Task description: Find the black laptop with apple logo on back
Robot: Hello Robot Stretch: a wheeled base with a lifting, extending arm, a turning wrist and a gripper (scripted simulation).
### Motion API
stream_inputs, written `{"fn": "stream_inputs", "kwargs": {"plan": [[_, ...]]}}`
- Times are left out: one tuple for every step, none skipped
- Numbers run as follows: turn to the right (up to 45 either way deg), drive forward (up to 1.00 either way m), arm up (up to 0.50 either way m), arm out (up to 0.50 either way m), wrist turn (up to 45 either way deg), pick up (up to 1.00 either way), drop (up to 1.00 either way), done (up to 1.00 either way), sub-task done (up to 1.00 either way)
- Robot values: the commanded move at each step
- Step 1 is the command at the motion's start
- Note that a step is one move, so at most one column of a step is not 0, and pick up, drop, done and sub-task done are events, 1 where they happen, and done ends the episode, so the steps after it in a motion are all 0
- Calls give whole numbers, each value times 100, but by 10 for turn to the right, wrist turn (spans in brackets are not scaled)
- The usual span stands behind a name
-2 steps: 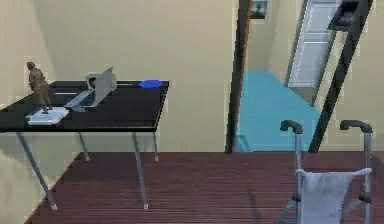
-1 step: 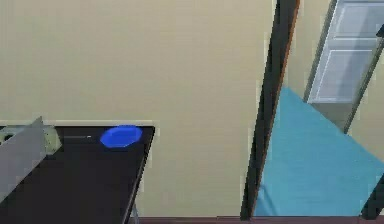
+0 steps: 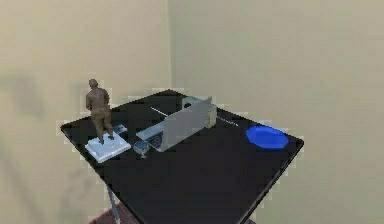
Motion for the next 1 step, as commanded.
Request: {"fn": "stream_inputs", "kwargs": {"plan": [[0,0,0,0,0,0,0,100,0]]}}
